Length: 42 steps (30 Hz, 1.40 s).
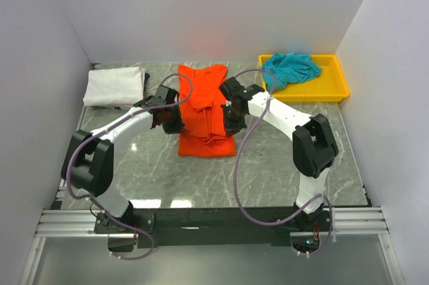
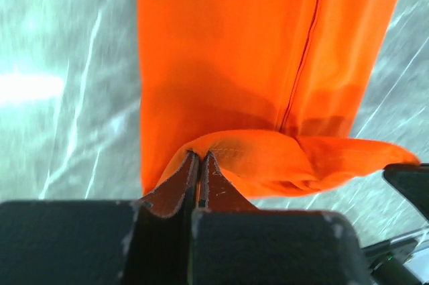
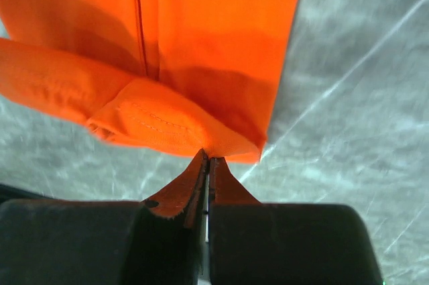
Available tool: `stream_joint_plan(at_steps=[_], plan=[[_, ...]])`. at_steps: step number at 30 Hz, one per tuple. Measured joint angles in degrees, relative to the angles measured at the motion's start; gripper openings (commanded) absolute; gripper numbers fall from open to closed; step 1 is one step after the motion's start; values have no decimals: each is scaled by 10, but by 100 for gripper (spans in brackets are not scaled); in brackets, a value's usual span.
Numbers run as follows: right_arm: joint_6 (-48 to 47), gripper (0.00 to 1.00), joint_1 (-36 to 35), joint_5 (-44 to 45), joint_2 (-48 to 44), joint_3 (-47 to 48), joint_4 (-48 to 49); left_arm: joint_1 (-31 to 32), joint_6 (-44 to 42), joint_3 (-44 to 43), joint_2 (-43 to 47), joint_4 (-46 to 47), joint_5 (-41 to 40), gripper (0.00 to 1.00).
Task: Fold and stack the t-shirts
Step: Fold the tshirt
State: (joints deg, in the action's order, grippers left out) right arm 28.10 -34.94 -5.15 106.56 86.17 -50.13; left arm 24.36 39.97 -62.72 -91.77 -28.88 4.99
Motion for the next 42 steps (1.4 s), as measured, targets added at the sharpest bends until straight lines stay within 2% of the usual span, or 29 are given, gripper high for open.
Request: stream_joint_plan(at_steps=[21, 23, 24, 27, 28, 30, 34, 38, 42], plan=[[-10, 0, 80, 5, 199, 244, 0, -90, -17, -156, -177, 71, 49, 1], [-10, 0, 84, 1, 221, 267, -4, -94, -18, -173, -197, 73, 54, 10], [-10, 0, 86, -1, 233, 280, -6, -95, -19, -182, -208, 74, 57, 22], [-9, 20, 92, -11, 259, 298, -6, -100, -20, -202, -236, 75, 61, 40], [-8, 34, 95, -17, 263, 298, -7, -101, -21, -206, -243, 75, 61, 45], [-10, 43, 97, -26, 269, 300, -9, -104, -19, -207, -247, 73, 61, 57], [-16, 53, 104, -46, 270, 306, -11, -107, -15, -207, -245, 76, 56, 62], [-23, 53, 114, -52, 263, 304, -8, -108, -14, -188, -225, 85, 56, 63], [-28, 53, 123, -57, 218, 251, -4, -108, -14, -132, -169, 93, 60, 63]])
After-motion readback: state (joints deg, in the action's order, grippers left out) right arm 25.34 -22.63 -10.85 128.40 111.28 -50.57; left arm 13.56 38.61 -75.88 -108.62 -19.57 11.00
